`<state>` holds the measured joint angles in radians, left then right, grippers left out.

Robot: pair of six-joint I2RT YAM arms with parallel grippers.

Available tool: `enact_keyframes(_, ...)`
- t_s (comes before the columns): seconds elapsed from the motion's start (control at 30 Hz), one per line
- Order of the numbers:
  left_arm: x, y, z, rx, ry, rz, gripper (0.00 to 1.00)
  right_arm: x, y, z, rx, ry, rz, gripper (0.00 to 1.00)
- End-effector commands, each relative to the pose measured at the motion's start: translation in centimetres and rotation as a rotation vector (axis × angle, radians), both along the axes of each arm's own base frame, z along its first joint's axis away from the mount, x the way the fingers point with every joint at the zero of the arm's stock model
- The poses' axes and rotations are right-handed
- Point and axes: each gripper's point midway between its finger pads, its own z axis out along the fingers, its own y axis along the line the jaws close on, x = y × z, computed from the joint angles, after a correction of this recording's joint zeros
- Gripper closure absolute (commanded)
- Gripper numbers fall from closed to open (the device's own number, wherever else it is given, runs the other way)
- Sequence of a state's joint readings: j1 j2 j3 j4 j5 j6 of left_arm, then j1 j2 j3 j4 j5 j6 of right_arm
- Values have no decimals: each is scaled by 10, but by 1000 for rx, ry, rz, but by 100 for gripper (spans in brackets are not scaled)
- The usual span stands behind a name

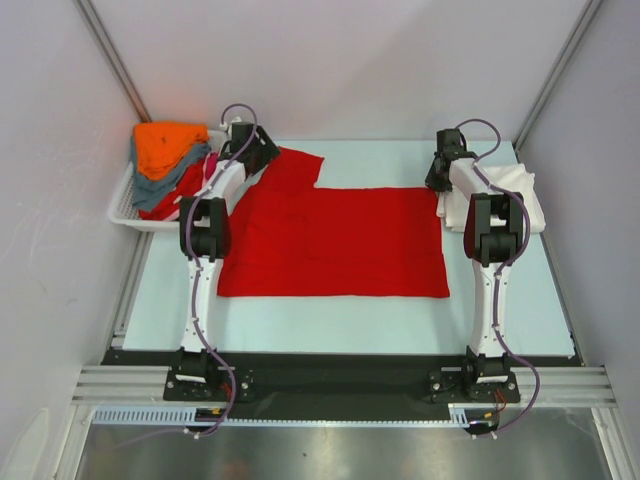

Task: Fold and stack the t-shirts
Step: Fold the tshirt

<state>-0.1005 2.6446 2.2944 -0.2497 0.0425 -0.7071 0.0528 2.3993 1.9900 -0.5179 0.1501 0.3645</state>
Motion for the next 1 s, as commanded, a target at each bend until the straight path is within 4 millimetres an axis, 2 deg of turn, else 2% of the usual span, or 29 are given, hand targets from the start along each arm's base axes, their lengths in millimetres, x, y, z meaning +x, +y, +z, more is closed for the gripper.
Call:
enact_keyframes(0.0, -4, -10, -13, -47, 42, -31, 23, 3, 9, 7, 31, -1, 35, 89)
enact_keyframes(0.1, -7, -15, -19, -64, 55, -49, 28, 3, 12, 7, 46, -4, 44, 90)
enact_keyframes(0.17, -6, -19, -17, -80, 51, -67, 37, 4, 14, 8, 54, -6, 48, 91)
enact_keyframes(0.33, -6, -18, -19, -81, 53, -58, 48, 4, 17, 9, 72, -8, 56, 94)
enact_keyframes(0.47, -4, -19, -16, -85, 40, -59, 71, 4, 19, 11, 81, -12, 61, 96)
enact_keyframes(0.53, -1, -19, -12, -83, 19, -62, 77, 4, 20, 12, 88, -14, 66, 97)
enact_keyframes(0.57, 0, -19, -9, -81, 13, -62, 86, 4, 20, 13, 93, -16, 65, 98)
enact_keyframes(0.67, 3, -17, -1, -61, -13, -68, 100, 4, 21, 16, 109, -19, 70, 100)
enact_keyframes(0.77, 5, -13, 13, -38, -45, -73, 100, 3, 21, 23, 116, -28, 70, 100)
enact_keyframes(0.8, 6, -11, 29, -21, -77, -79, 100, 3, 20, 24, 116, -29, 69, 100)
enact_keyframes(0.83, 3, -11, 28, -14, -76, -85, 100, 3, 26, 30, 141, -39, 88, 100)
enact_keyframes(0.97, -2, -9, 61, 26, -152, -115, 100, 1, 30, 40, 161, -52, 92, 100)
